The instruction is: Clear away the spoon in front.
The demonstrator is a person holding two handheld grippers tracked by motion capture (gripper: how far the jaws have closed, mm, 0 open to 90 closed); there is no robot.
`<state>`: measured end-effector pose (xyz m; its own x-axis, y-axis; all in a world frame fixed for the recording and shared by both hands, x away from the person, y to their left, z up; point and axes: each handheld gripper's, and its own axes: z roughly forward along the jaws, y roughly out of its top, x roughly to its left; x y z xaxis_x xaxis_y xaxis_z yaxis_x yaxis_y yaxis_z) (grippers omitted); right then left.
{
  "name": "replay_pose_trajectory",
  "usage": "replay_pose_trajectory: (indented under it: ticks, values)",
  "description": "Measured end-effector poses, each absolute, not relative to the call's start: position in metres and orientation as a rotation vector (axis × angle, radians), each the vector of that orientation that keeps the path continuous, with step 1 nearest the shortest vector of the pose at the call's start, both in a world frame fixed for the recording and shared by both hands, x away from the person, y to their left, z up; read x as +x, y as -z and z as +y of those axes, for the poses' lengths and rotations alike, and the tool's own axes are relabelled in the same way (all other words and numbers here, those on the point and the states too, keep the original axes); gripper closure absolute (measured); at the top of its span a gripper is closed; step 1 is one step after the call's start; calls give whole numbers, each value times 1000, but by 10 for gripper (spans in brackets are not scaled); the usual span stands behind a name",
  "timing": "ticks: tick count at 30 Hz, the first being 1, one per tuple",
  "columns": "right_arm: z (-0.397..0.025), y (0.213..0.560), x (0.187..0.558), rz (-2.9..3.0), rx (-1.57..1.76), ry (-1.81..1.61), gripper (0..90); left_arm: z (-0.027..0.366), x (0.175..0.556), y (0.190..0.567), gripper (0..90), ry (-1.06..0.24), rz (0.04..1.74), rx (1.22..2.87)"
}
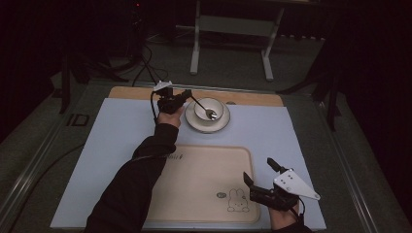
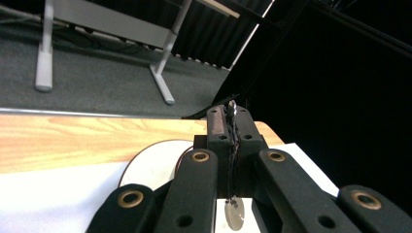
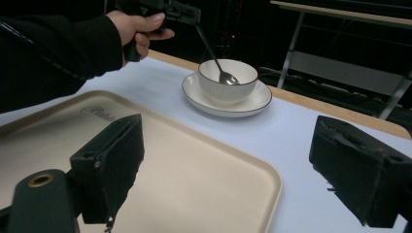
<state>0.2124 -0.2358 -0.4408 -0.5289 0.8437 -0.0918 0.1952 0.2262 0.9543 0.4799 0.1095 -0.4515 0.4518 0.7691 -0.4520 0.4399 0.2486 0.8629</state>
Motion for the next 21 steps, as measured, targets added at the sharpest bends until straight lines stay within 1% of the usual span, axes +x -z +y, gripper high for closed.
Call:
replay_pose_trajectory:
  ticks: [14,21]
  values:
    - [-235,441,212,1877,955,-1320,125,127,460,410,897,-351,1091,1402]
    - [-235,441,212,1876,955,-1323,125,134,449,395,897,-326,1050,1429]
